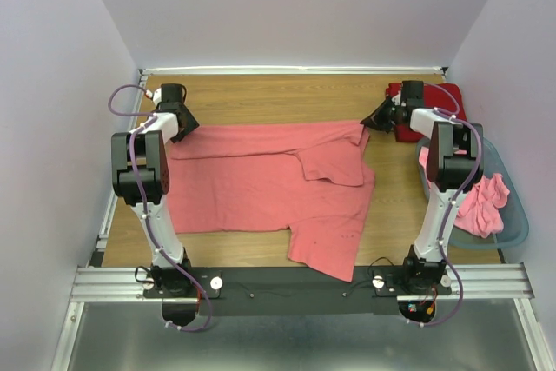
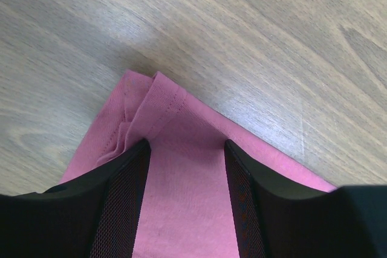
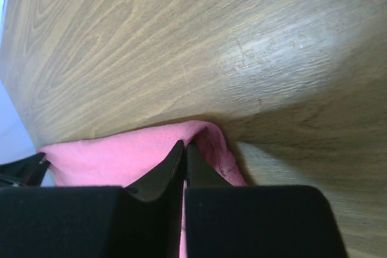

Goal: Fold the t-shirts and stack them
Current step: Fold the tshirt

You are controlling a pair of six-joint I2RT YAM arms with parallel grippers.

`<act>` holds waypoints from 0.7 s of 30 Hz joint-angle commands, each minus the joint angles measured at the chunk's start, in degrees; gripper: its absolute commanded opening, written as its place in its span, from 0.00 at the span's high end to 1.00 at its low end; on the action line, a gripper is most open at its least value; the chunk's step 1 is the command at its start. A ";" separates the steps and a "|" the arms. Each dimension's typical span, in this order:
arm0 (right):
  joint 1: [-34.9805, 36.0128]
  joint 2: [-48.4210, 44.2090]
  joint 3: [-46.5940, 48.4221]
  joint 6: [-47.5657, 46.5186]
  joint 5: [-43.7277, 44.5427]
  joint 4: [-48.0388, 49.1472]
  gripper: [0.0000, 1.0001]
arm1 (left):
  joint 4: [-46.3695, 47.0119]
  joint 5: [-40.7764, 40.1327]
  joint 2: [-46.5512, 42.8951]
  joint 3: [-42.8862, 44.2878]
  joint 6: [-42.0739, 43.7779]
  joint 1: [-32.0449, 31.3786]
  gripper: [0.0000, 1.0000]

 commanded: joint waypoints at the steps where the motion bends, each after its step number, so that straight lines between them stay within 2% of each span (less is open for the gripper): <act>1: -0.62 1.59 2.43 -3.29 -1.38 0.82 0.83 | -3.16 0.97 2.03 -1.08 -0.52 0.96 0.38; 2: -0.62 1.60 2.44 -3.29 -1.40 0.74 0.83 | -3.07 1.14 2.03 -1.08 -0.52 0.96 0.38; 3: -0.62 2.21 4.10 -3.73 -1.83 0.74 0.75 | -3.16 1.40 2.03 -0.29 -0.35 0.96 0.35; 5: -0.53 1.87 5.34 -3.82 -2.71 0.65 0.69 | -3.42 1.93 1.76 0.68 0.00 1.05 0.32; 9: 0.69 -3.21 5.17 -5.22 -0.52 -0.84 0.53 | -4.13 0.97 -1.39 1.47 -0.78 0.35 0.15; 13: 4.46 -9.27 0.62 -6.37 2.99 -3.13 0.53 | -4.39 0.27 -8.49 -0.72 -1.93 -0.62 0.12; 17: 8.42 -13.60 -4.14 -6.11 2.82 -3.22 0.56 | -4.48 -2.02 -14.84 -5.11 -2.90 -2.64 0.11; 20: 10.97 -13.69 -5.99 -4.71 0.98 -3.13 0.62 | -3.61 -3.16 -17.48 -9.15 -2.72 -4.14 0.15; 21: 11.41 -13.25 -6.86 -4.44 0.37 -3.13 0.63 | -3.34 -3.08 -16.96 -10.82 -2.81 -4.23 0.19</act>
